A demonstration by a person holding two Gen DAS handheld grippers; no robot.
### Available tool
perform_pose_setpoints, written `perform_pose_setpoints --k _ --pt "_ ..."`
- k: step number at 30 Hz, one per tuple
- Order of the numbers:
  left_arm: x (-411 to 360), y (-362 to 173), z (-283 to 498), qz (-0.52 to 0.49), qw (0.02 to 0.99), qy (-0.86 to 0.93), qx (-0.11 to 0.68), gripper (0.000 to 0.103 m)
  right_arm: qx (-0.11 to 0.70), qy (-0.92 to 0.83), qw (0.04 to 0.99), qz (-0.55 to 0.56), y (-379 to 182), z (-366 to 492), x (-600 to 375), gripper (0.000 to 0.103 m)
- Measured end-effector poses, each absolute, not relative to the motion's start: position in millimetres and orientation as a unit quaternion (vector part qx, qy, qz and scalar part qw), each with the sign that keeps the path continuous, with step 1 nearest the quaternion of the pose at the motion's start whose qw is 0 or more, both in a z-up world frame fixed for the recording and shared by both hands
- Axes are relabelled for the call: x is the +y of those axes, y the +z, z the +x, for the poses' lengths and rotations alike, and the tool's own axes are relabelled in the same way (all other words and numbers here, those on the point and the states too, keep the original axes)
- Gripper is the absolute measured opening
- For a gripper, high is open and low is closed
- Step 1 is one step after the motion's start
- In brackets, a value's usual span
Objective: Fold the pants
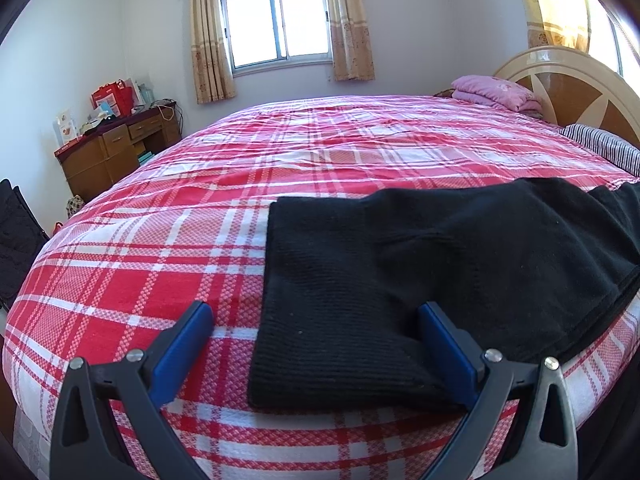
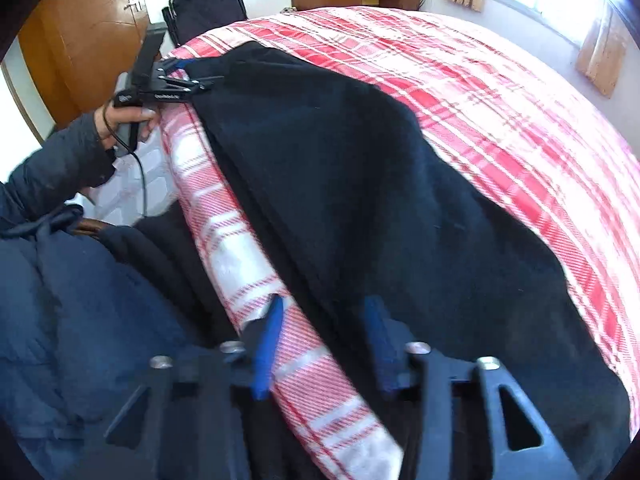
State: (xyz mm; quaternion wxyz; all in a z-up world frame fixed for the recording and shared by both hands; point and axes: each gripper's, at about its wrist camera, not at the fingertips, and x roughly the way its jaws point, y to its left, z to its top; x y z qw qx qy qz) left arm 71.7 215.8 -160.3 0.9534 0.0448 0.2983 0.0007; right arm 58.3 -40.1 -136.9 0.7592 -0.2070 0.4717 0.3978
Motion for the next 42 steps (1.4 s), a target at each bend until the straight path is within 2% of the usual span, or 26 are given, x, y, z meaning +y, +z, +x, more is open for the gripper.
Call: perform_pose_setpoints --k 5,8,10,12,14,19,27,37,38,41,42 --pt "216 -161 71 0.045 0.954 0.001 0.298 0.103 0.463 0.388 0.764 -0.224 -147 65 -17 0.046" --pt "215 -160 72 0.045 0.954 0.001 0.298 0.103 0.456 0.377 0.766 -0.249 -155 68 -9 0.041" --pt "215 -161 71 0.045 0.954 0.001 0.297 0.103 0.444 0.372 0.770 -0.267 -156 65 -8 0.029" --pt "215 -160 72 0.045 0.954 0.001 0.298 0.103 0.448 0.374 0.770 -0.257 -153 67 -13 0.008" --pt "215 -160 72 0.045 0.954 0.000 0.298 0.103 0.447 0.378 0.773 -0.245 -148 66 -16 0.004" --pt "215 -160 72 0.045 0.954 0.000 0.297 0.103 0.426 0.385 0.781 -0.246 -131 53 -17 0.003" --pt "215 -159 70 0.045 0.956 -0.004 0.291 0.103 0.451 0.377 0.761 -0.275 -160 48 -14 0.003" --pt "214 -152 64 0.051 0.958 -0.012 0.282 0.103 0.447 0.377 0.766 -0.265 -154 50 -19 0.006" --pt "213 -149 62 0.060 0.959 -0.009 0.277 0.103 0.450 0.375 0.767 -0.261 -152 50 -22 0.011" --pt "209 -129 55 0.083 0.965 0.005 0.250 0.103 0.442 0.355 0.787 -0.242 -140 49 -38 0.044" --pt "207 -122 53 0.084 0.967 0.007 0.241 0.103 0.441 0.347 0.796 -0.225 -133 49 -49 0.044"
